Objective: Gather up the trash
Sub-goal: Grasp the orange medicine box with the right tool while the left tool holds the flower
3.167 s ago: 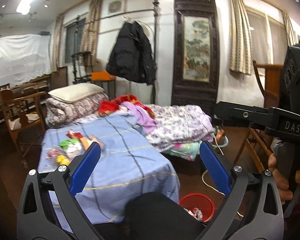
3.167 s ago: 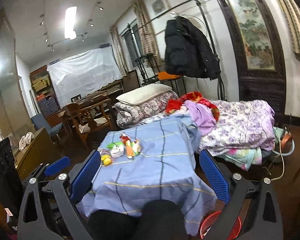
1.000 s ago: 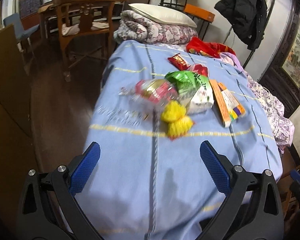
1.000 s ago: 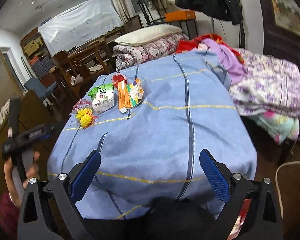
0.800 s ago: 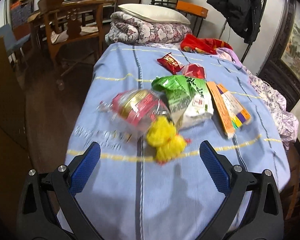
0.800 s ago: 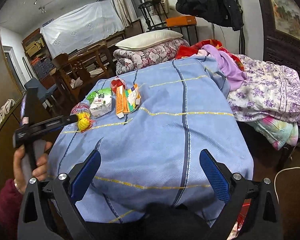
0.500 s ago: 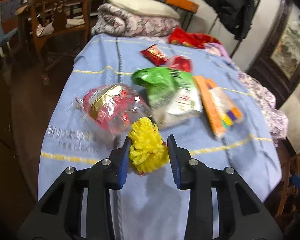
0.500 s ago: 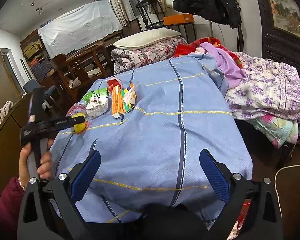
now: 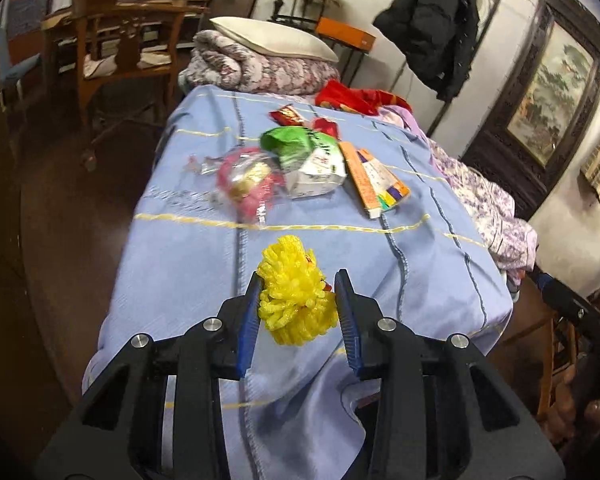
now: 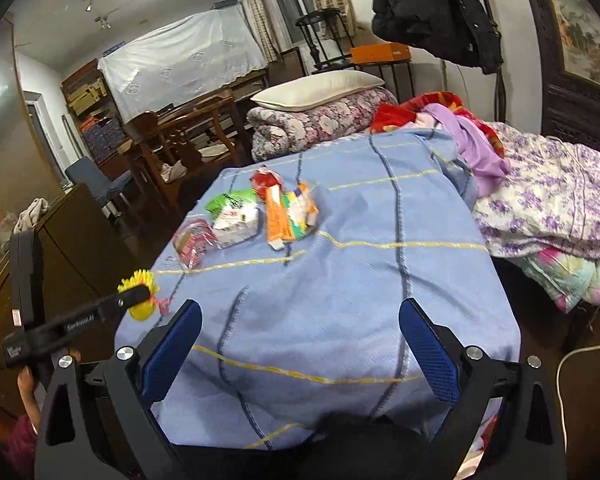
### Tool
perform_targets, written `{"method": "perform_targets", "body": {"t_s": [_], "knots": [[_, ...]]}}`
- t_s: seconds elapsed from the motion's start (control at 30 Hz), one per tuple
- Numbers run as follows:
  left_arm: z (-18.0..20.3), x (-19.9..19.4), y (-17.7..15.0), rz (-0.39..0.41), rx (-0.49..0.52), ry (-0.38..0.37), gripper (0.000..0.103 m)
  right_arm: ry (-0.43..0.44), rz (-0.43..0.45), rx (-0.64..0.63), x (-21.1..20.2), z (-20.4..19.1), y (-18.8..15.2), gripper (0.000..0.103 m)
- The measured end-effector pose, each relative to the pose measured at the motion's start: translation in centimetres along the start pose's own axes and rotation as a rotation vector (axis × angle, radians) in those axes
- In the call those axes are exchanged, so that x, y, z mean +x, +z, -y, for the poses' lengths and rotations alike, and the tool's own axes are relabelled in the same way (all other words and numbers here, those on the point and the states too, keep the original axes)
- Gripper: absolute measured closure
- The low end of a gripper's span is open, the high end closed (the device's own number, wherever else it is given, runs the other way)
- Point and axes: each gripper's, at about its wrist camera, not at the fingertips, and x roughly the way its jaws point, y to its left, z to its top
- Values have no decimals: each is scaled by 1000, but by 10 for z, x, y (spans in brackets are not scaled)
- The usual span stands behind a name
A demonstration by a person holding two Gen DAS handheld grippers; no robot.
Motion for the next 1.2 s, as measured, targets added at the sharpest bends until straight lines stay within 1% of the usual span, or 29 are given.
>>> {"method": "perform_targets", "body": {"t_s": [0.13,0.23,0.3,0.4,0.53,0.63,0.7,0.83,0.97,1.0,1.03,1.07,1.1,1.2], "knots": [[-18,-8,-1,14,-38,17,66,32,-2,-41,10,-16,16,6],[-29,-11,-4,20,-52,21,66,13,-20,-86,30,-28,30,6],[-32,-11,-5,21,-45,34,66,14,-35,-94,45,-31,40,6],[-35,-8,-7,19,-37,38,66,-7,-57,-116,69,-35,54,6],[-42,0,-9,4,-51,26,66,-43,-102,-166,111,-38,70,6],[-48,8,-9,-12,-67,19,66,-54,-139,-176,141,-37,79,6],[-51,12,-9,-20,-74,16,66,-55,-164,-176,160,-36,82,6],[-53,18,-5,-24,-77,12,66,-77,-245,-206,207,-38,87,6],[-48,24,-1,-25,-60,13,66,-105,-289,-232,233,-38,85,7],[-47,25,-1,-26,-56,15,66,-110,-293,-232,237,-36,84,14],[-44,25,0,-27,-49,17,66,-102,-292,-222,238,-34,83,27],[-42,25,0,-28,-43,16,66,-92,-294,-215,238,-32,83,43],[-39,23,0,-26,-39,14,66,-85,-284,-209,235,-31,83,50],[-29,12,2,-6,-23,11,66,-56,-228,-181,212,-28,84,51]]}}
